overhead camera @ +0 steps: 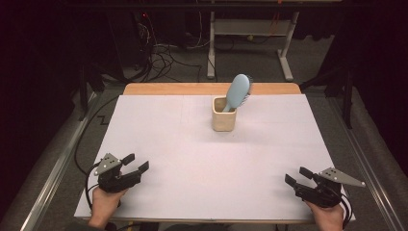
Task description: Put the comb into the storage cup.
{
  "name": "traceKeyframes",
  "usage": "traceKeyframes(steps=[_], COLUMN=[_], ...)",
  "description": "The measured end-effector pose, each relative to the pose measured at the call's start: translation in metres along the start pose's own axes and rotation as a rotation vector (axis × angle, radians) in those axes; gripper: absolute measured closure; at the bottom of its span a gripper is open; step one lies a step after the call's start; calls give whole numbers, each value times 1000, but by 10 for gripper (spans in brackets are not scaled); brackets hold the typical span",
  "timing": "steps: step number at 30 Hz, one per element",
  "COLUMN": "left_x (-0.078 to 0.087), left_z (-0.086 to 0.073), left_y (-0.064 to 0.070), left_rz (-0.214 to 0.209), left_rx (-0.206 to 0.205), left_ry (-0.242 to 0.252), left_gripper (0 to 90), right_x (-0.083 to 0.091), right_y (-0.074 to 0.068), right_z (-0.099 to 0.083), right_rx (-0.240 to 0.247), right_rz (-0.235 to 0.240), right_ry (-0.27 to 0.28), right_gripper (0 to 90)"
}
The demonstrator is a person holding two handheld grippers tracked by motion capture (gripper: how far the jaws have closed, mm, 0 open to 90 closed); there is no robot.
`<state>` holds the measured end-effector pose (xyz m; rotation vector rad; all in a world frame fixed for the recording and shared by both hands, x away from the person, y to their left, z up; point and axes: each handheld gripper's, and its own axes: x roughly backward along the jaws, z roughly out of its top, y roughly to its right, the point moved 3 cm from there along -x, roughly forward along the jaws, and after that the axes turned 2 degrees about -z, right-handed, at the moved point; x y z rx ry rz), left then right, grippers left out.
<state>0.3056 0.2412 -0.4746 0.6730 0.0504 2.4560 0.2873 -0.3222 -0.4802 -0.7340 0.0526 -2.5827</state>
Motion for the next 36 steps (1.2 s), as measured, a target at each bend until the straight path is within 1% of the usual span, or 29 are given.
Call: traceKeyframes(steps=[6, 23, 32, 36], left_x=[0, 0, -2, -1], left_z=[0, 0, 0, 0], left_y=[0, 1, 0, 0], left_rz=[6, 1, 2, 4], left_rx=[3, 1, 4, 3], left_ry=[6, -1, -5, -5], left_gripper=[337, 337, 337, 337], right_x=[1, 3, 0, 0], right_y=[0, -2, -5, -5], right_z=[0, -1, -1, -1], right_rx=[5, 11, 16, 16], right_rz=[5, 14, 24, 22], right_ry=[6, 15, -4, -1], right_gripper=[298, 294, 294, 293])
